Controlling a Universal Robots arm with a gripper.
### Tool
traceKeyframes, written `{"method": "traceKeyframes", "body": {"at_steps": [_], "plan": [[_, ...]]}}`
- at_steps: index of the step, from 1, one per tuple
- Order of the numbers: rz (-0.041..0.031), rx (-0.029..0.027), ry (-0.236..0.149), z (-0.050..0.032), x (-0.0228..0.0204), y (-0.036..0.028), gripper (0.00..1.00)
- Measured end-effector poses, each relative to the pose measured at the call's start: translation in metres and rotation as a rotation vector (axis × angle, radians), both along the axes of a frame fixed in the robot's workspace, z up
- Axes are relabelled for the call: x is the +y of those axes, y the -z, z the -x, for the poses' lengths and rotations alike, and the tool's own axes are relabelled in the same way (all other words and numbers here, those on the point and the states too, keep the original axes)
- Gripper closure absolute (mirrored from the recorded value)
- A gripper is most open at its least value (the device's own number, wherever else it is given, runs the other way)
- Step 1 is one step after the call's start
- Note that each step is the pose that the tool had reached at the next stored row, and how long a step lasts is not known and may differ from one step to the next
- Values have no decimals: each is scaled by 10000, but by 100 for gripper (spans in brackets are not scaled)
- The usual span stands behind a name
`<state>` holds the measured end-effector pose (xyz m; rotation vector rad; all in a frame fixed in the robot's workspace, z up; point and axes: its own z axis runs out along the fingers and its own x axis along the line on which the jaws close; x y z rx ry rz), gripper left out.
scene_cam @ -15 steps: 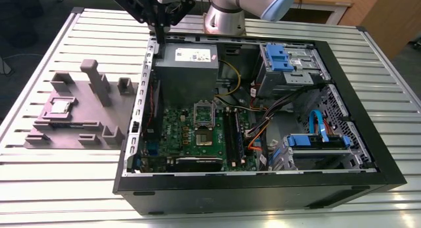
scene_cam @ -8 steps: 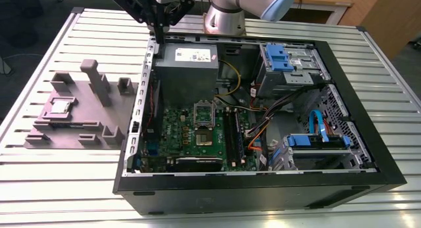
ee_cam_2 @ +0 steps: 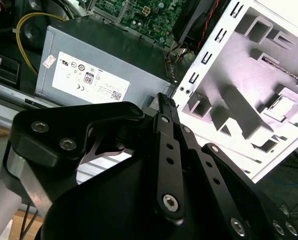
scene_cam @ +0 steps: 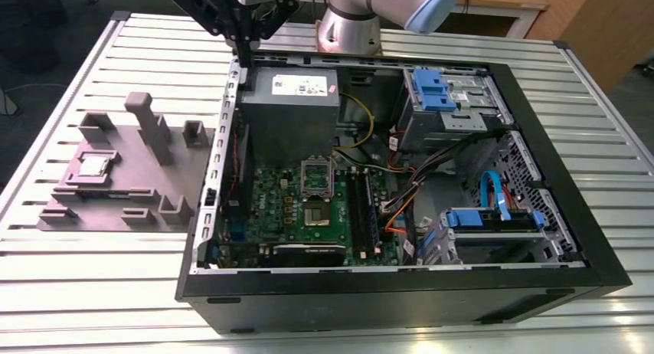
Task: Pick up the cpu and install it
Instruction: 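Reach for the cpu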
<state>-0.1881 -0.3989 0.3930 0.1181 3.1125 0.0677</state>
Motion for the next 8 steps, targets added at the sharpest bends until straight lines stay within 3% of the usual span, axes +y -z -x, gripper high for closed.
{"method": "traceKeyframes", "body": {"at_steps": [8], "plan": [[0,0,-1,12,0,0,89]]}}
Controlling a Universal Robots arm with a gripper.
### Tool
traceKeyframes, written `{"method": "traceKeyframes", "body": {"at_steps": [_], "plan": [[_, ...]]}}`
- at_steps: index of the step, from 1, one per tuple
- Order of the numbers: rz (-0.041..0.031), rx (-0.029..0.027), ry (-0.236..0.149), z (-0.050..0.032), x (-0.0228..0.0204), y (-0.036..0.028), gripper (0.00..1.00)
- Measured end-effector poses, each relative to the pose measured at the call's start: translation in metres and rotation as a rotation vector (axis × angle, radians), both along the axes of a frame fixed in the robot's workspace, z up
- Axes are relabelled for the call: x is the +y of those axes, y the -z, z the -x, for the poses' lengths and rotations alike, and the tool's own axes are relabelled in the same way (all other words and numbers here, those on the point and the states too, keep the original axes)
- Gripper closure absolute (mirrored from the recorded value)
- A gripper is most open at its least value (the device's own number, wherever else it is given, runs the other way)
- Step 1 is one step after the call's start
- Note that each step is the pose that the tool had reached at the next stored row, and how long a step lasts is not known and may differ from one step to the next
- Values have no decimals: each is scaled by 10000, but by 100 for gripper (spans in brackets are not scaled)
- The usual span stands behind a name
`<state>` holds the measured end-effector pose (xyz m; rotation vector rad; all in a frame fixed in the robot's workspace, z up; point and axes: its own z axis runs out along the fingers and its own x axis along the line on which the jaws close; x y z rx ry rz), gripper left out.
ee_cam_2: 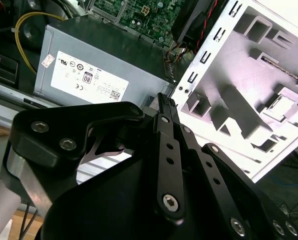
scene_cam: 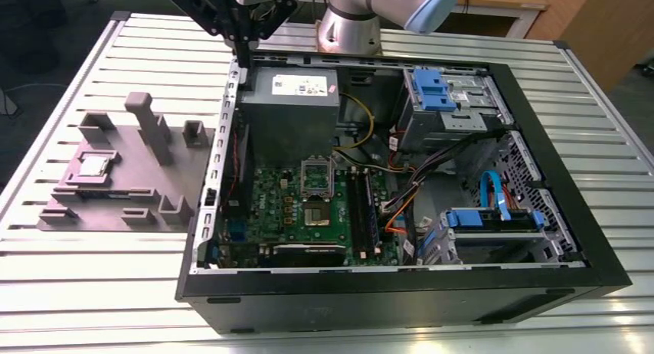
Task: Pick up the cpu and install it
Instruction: 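Reach for the cpu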
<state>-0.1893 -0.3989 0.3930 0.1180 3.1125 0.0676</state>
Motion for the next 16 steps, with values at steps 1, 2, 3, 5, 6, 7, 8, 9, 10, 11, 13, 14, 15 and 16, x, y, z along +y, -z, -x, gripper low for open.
{"method": "traceKeyframes", "body": {"at_steps": [1,2,3,5,6,7,8,9,10,11,13,14,15,16], "plan": [[0,0,0,0,0,0,89],[-1,0,0,1,0,0,89],[-1,0,0,1,0,0,89],[-1,-1,0,4,0,0,89],[0,0,0,4,0,0,89],[0,0,0,4,0,0,89],[0,0,0,5,0,0,89],[0,-1,1,7,0,0,89],[0,0,1,9,0,0,89],[0,0,0,10,0,0,89],[-1,-1,1,19,0,0,89],[0,0,0,25,0,0,89],[0,0,0,31,0,0,89],[0,0,1,37,0,1,89]]}}
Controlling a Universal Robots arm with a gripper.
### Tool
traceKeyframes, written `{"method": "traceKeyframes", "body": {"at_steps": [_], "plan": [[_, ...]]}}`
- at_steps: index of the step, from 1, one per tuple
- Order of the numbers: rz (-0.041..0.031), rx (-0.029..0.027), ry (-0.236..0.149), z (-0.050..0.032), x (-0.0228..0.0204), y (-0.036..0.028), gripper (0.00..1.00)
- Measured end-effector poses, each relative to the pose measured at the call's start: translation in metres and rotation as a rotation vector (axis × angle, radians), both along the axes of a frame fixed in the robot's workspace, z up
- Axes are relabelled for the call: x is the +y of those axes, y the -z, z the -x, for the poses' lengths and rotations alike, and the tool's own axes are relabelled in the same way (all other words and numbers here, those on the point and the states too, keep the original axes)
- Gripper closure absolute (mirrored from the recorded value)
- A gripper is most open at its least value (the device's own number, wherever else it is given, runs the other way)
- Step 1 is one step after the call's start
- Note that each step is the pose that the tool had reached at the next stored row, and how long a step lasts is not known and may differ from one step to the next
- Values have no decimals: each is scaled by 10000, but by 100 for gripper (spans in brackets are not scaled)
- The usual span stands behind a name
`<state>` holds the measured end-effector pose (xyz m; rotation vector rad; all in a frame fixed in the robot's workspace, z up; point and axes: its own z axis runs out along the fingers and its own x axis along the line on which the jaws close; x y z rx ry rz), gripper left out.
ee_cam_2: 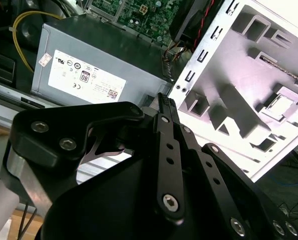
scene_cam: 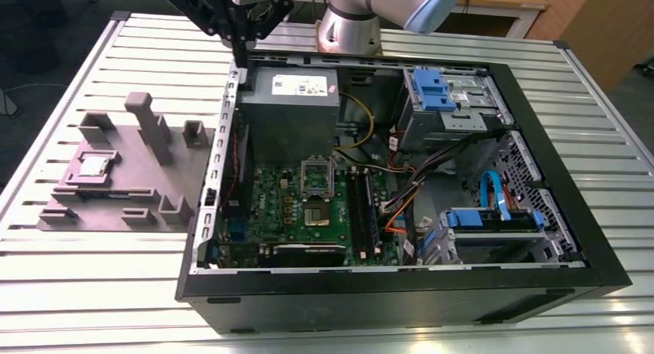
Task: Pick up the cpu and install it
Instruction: 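Reach for the cpu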
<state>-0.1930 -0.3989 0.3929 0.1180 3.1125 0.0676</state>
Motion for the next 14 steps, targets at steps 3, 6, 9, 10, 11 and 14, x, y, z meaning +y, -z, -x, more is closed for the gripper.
{"method": "traceKeyframes", "body": {"at_steps": [3,6,9,10,11,14], "plan": [[-1,0,-1,11,0,0,89],[-1,0,-1,19,0,1,89],[0,0,0,42,0,3,89],[0,1,0,43,0,2,89],[1,1,0,45,0,2,89],[0,0,0,51,0,3,89]]}}
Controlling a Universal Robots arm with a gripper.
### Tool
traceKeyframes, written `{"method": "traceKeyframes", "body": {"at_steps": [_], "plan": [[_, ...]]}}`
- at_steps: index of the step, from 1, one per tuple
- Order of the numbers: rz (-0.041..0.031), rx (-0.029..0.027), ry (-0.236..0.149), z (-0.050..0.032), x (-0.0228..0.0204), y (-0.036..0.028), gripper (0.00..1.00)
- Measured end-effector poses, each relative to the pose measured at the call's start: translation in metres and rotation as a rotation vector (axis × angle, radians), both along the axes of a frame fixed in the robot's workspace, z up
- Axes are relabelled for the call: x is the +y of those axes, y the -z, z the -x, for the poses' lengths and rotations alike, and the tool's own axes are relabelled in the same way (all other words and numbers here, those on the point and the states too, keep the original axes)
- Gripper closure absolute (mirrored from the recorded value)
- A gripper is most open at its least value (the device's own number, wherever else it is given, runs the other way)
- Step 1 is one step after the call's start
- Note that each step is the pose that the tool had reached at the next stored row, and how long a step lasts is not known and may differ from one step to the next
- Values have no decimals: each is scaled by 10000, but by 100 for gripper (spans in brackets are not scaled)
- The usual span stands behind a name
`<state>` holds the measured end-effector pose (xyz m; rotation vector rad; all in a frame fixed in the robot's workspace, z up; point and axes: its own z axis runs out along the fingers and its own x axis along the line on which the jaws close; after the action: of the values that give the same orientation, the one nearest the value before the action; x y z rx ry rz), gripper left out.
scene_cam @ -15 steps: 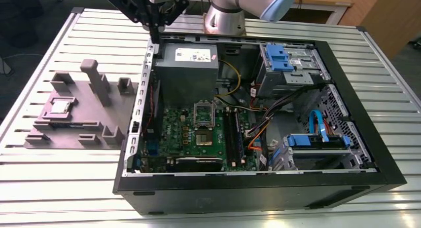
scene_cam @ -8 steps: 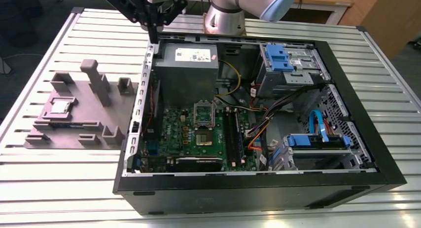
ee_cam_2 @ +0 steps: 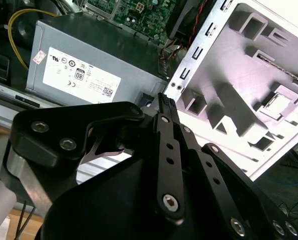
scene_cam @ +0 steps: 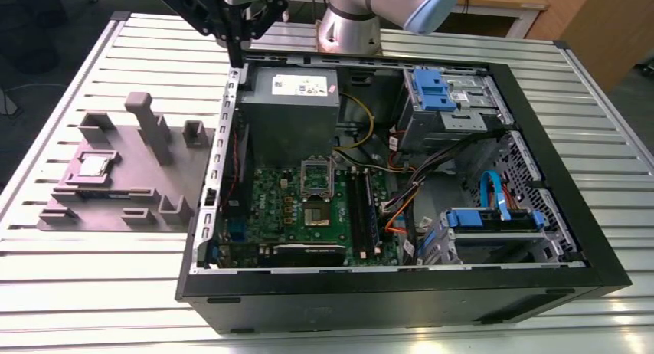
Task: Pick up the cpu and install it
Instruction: 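Reach for the cpu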
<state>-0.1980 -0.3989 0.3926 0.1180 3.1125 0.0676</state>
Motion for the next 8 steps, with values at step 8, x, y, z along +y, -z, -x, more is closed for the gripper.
{"method": "traceKeyframes", "body": {"at_steps": [8], "plan": [[0,0,0,11,0,1,89]]}}
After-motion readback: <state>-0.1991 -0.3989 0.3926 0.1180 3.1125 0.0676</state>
